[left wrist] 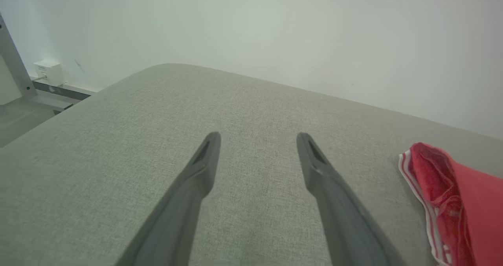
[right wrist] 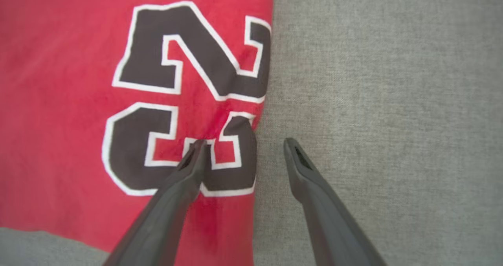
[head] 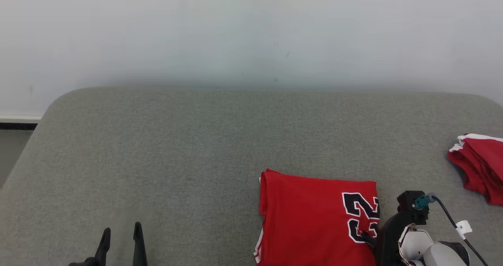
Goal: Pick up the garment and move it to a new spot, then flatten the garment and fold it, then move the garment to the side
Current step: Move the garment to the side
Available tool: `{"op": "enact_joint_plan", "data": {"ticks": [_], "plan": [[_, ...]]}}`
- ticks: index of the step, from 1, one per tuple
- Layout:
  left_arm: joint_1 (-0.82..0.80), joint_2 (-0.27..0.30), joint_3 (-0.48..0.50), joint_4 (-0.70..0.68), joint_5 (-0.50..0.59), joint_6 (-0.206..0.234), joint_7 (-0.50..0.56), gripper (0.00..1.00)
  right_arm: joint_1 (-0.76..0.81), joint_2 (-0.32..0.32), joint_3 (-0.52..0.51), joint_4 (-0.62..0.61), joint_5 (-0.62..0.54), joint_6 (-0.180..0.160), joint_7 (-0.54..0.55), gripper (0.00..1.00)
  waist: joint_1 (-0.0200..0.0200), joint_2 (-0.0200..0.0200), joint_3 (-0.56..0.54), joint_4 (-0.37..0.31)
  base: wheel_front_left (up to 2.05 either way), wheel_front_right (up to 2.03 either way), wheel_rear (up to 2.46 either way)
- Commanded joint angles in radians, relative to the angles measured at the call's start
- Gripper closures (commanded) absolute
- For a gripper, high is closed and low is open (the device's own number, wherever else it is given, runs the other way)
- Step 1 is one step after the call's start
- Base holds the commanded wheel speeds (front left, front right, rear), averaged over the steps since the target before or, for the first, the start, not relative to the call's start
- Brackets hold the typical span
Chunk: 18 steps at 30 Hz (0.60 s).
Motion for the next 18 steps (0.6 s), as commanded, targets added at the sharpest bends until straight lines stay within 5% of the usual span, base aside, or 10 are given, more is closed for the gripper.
{"op": "enact_joint_plan", "data": {"ticks": [1,10,11,12,13,18], "plan": [[0.003,0.001,-0.001,0.005,-0.001,-0.001,-0.001,0.00,-0.006,0.000,0.001,0.016,-0.008,-0.002,0.010,0.00,-0.0001,0.0000,0.015,0.028,0.00,0.00,0.00],[-0.009,0.001,-0.010,-0.005,-0.005,-0.001,-0.001,0.00,-0.023,-0.005,0.040,0.074,0.013,-0.002,0.052,0.00,-0.0001,0.0000,0.039,0.057,0.00,0.00,0.00],[-0.013,0.000,-0.012,-0.005,-0.006,0.000,-0.001,0.00,-0.025,-0.008,0.048,0.080,0.014,-0.002,0.058,0.26,-0.0001,0.0000,0.043,0.060,0.00,0.00,0.00],[-0.017,0.000,-0.014,-0.006,-0.007,0.001,-0.001,0.00,-0.029,-0.013,0.055,0.083,0.014,-0.002,0.057,0.75,-0.0001,0.0000,0.045,0.062,0.00,0.00,0.00],[-0.023,0.000,-0.020,-0.006,-0.010,0.002,-0.001,0.00,-0.040,-0.028,0.077,0.088,0.005,-0.002,0.056,1.00,-0.0001,0.0000,0.051,0.067,0.00,0.00,0.00],[-0.038,0.000,-0.027,-0.009,-0.018,0.008,-0.001,0.00,-0.091,-0.096,0.136,0.065,-0.015,-0.003,0.045,1.00,-0.0001,0.0000,0.060,0.065,0.00,0.00,0.00]]}}
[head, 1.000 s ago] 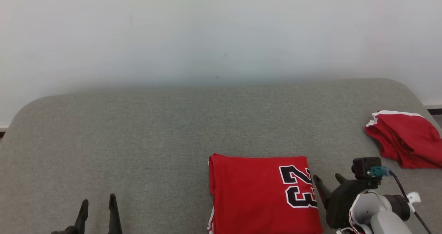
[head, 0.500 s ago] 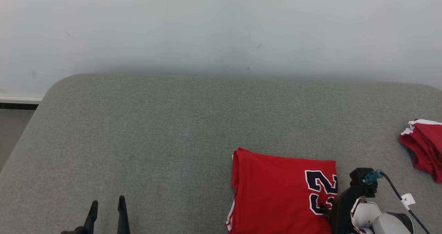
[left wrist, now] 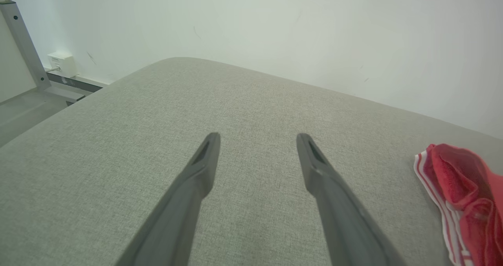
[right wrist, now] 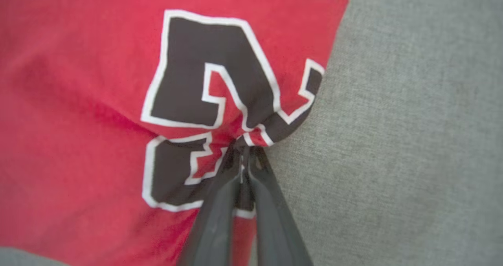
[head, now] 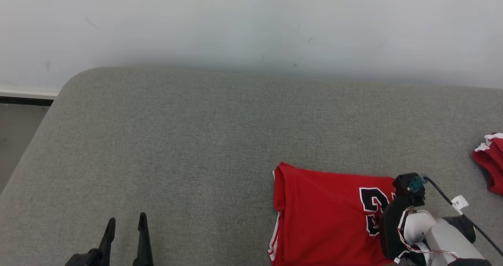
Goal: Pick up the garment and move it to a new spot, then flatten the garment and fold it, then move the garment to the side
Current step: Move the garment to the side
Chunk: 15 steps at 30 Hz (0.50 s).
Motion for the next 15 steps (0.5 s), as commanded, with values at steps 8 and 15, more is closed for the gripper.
{"op": "enact_joint_plan", "data": {"ticks": [8,15], "plan": [[-0.024,0.000,0.000,-0.035,-0.042,0.016,-0.001,0.00,-0.172,-0.150,0.131,-0.085,-0.003,-0.004,0.026,1.00,0.0000,0.0000,0.027,-0.057,0.00,0.00,0.00],[-0.056,0.000,-0.014,-0.075,-0.062,0.025,-0.001,0.00,-0.370,-0.218,0.159,-0.127,0.003,-0.004,0.069,1.00,0.0000,0.0000,0.103,-0.135,0.00,0.00,0.00]]}}
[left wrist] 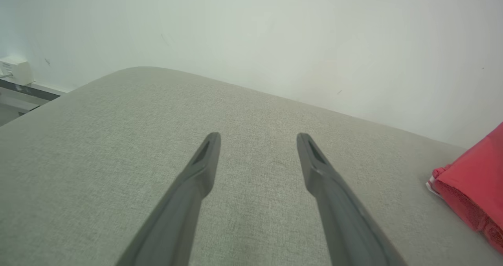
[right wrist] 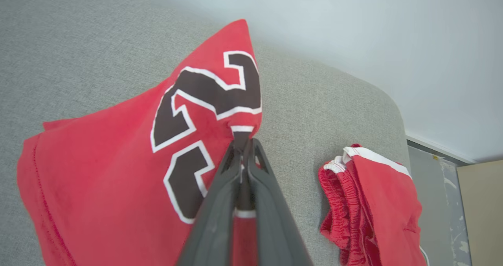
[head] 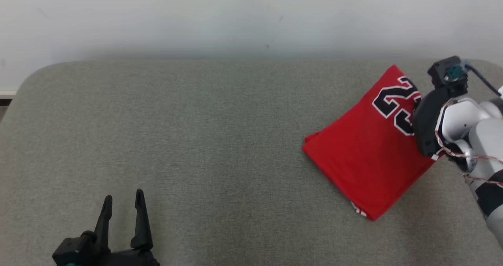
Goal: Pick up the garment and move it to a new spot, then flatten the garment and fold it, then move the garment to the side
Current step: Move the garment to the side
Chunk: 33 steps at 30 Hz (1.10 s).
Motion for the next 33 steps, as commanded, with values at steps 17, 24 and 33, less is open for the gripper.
{"op": "enact_joint_plan", "data": {"ticks": [17,24,33], "plan": [[-0.159,0.001,-0.003,-0.061,0.046,-0.027,-0.001,0.00,-0.175,-0.188,-0.118,0.022,-0.024,-0.003,0.019,1.00,-0.0001,-0.0001,0.229,-0.167,0.00,0.00,0.00],[-0.198,0.000,0.006,-0.069,0.063,-0.054,-0.001,0.00,-0.157,-0.253,-0.185,0.011,-0.096,-0.003,0.016,1.00,-0.0001,-0.0001,0.273,-0.152,0.00,0.00,0.00],[-0.223,0.000,0.005,-0.080,0.089,-0.076,-0.001,0.00,-0.133,-0.354,-0.252,-0.003,-0.281,-0.003,-0.007,1.00,-0.0001,-0.0001,0.315,-0.111,0.00,0.00,0.00]]}}
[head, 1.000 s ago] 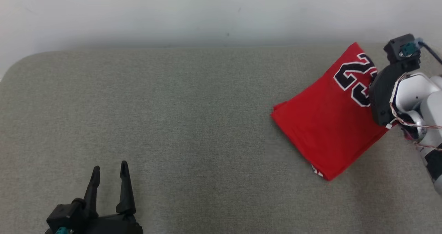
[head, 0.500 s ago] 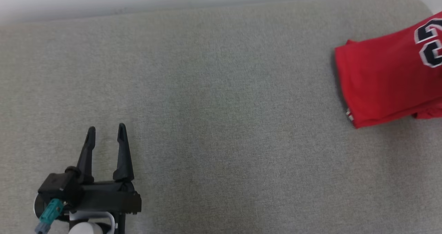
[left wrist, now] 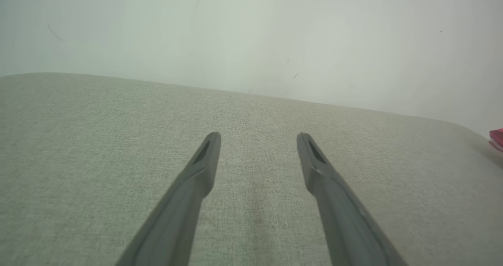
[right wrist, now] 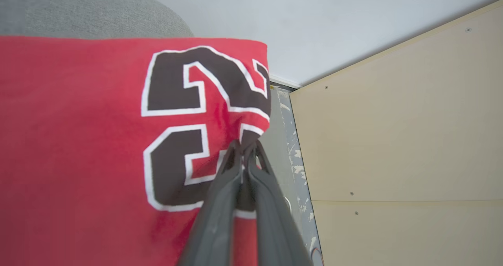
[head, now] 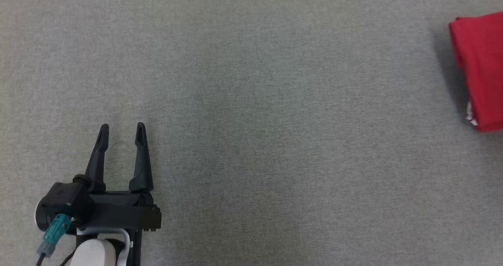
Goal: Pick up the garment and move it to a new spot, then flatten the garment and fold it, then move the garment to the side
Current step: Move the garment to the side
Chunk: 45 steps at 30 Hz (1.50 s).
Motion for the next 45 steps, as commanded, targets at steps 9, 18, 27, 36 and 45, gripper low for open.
{"op": "enact_joint_plan", "data": {"ticks": [9,18,27,36,45], "plan": [[-0.019,0.001,0.002,-0.001,0.028,-0.007,0.000,0.00,0.098,0.039,-0.171,-0.005,-0.180,-0.003,-0.069,0.00,0.0000,0.0000,0.002,0.024,0.00,0.00,0.00],[0.011,0.001,0.019,0.006,-0.004,-0.001,0.000,0.00,0.167,0.157,-0.179,-0.040,-0.162,-0.003,-0.337,0.00,0.0000,0.0000,-0.105,0.011,0.00,0.00,0.00],[0.066,0.001,0.059,0.034,0.004,0.001,0.000,0.00,0.299,0.398,-0.165,-0.108,-0.039,-0.003,-0.607,0.00,0.0000,0.0000,-0.263,0.003,0.00,0.00,0.00],[0.140,0.001,0.095,0.104,0.022,0.017,0.000,0.00,0.469,0.536,-0.083,-0.170,0.068,-0.003,-0.702,0.00,0.0000,0.0000,-0.382,-0.003,0.00,0.00,0.00],[0.177,0.001,0.082,0.195,0.029,0.025,0.000,0.00,0.646,0.639,-0.110,-0.207,0.074,-0.003,-0.786,0.00,0.0000,0.0000,-0.436,0.030,0.00,0.00,0.00]]}}
